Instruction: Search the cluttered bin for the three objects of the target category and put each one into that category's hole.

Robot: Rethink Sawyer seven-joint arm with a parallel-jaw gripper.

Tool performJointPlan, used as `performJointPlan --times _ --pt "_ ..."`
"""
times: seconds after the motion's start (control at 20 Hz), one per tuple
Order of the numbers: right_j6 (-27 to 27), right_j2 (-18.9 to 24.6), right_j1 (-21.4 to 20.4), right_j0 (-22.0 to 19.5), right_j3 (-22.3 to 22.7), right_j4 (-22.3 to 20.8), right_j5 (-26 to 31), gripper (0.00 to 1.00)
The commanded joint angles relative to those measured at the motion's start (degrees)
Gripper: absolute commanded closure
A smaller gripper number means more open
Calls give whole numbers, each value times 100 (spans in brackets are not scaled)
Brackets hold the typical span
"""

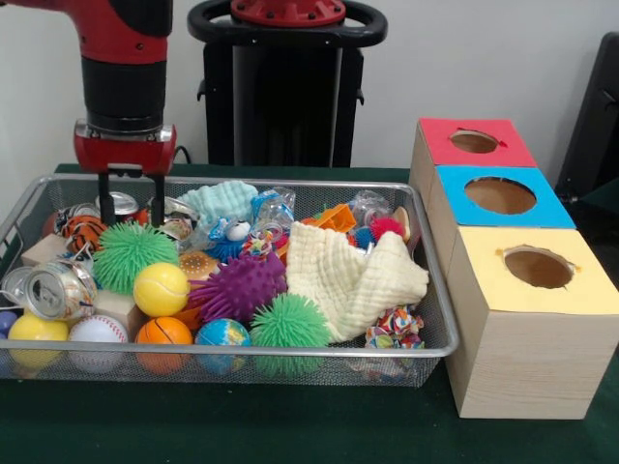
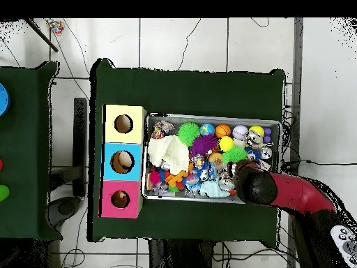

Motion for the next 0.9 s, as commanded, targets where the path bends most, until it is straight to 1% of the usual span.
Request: performJointPlan --times 0.05,0.15,0.3,0.5,0.6,0.9 --pt "449 503 496 -480 290 217 -186 0" --pt "371 501 545 -527 195 167 -154 0" --pt "379 444 646 -573 64 41 -298 0" --pt "503 355 706 -545 84 -74 -538 0" --pt "569 334 703 -527 166 -79 -624 0" --pt "676 320 374 -507 626 3 -643 0"
